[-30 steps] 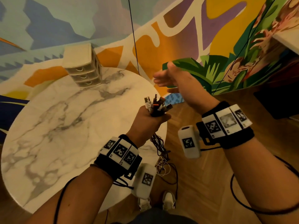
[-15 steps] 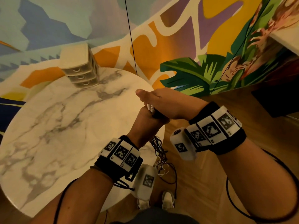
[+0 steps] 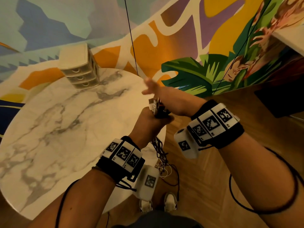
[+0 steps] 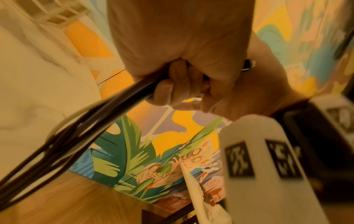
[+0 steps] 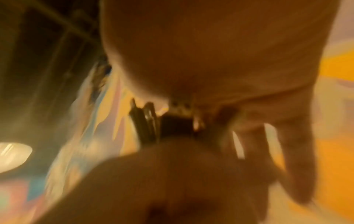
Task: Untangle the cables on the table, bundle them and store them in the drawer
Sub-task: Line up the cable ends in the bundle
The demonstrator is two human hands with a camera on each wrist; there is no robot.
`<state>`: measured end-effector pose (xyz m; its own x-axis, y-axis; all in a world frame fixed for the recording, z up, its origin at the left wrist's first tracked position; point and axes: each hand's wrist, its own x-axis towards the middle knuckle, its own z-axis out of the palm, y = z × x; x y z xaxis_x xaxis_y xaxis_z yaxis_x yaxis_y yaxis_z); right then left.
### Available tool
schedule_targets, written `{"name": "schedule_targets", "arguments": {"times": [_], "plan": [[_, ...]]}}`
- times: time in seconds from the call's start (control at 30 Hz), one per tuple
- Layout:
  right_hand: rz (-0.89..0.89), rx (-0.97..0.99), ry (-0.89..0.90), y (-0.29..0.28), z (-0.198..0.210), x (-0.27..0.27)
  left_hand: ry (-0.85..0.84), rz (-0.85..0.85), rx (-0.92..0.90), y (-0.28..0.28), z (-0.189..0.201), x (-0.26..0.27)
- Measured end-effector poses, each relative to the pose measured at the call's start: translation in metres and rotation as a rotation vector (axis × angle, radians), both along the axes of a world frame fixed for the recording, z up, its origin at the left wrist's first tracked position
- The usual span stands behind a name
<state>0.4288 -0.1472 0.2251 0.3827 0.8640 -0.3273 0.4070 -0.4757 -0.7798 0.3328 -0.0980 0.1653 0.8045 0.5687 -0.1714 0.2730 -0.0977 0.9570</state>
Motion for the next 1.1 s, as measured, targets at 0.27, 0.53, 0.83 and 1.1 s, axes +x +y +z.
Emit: {"name": "schedule_targets", "arguments": {"times": [0.27, 0.53, 0.83, 1.1], "plan": [[-0.118, 0.377, 0.551, -0.026, -0.074, -0.031, -0.401, 0.098, -0.370, 0.027, 0.040, 0.016], [-0.140, 0.325, -0.059, -0.020, -0.099, -0.036, -0.337, 0.159, -0.569, 0.018, 0.024, 0.006], [-0.803, 0.376, -0.032, -0.003, -0.147, -0.059, -0.526, 0.492, -0.655, 0.015, 0.030, 0.035], [-0.282, 0.298, -0.327, -0.019, -0.131, -0.033, -0.489, 0.635, -0.646, 0.058, 0.024, 0.021]]}}
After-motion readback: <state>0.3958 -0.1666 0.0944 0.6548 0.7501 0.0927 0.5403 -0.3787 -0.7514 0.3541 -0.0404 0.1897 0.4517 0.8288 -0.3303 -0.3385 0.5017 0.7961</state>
